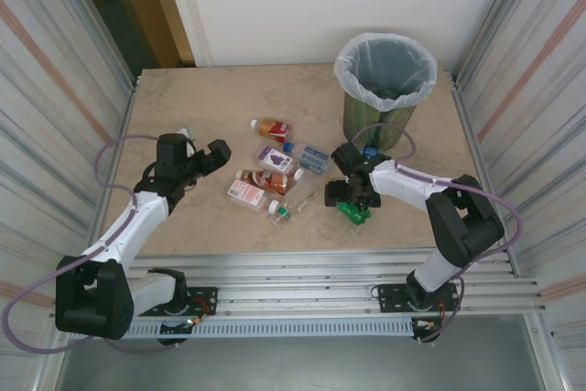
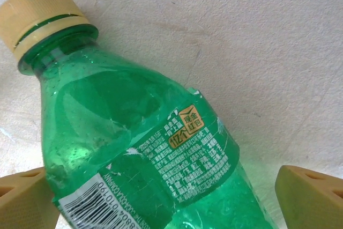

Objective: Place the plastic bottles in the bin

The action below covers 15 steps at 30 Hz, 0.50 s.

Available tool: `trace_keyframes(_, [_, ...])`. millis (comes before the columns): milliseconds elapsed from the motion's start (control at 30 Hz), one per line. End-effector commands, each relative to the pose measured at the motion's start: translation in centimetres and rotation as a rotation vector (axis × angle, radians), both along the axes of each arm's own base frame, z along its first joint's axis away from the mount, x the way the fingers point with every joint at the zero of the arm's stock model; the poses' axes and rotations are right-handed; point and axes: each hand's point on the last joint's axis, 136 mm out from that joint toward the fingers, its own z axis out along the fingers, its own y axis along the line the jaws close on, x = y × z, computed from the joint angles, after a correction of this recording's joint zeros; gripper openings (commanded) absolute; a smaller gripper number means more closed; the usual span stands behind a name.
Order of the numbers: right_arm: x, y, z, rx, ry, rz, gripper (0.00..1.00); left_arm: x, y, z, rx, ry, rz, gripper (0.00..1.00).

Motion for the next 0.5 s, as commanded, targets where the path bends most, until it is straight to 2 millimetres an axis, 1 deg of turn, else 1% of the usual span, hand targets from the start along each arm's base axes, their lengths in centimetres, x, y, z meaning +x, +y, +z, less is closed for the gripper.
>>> trace_keyframes(0, [0.37, -0.24, -0.59, -0.013, 0.013, 0.004, 0.95, 0.53, 0.03, 1.21, 0.012, -0.032, -0.008, 0.99])
trace_keyframes(67, [0.37, -0.23, -0.98, -0.015, 0.021, 0.003, 0.92, 0.47, 0.13, 1.24, 0.015, -0.033, -0.005, 0.99])
trace_keyframes(200, [0.38, -0.21, -1.34, -0.013, 0.031, -0.003, 0.78, 0.43, 0.25, 1.19, 0.020, -0.032, 0.001, 0.99])
trace_keyframes(233, [0.34, -0.23, -1.33, -0.012, 0.031, -0.003, 0.76, 0.43, 0.26, 1.20, 0.020, -0.033, 0.001, 0.99])
trace_keyframes(300, [0.31, -0.34, -1.18, -0.015, 0.028, -0.008, 0.71, 0.44, 0.26, 1.18, 0.021, -0.032, 0.000, 0.99])
trace_keyframes(467, [0.23, -0.82, -0.40, -0.025, 0.010, -0.023, 0.54, 0.62, 0.16, 1.14, 0.017, -0.032, -0.002, 0.99])
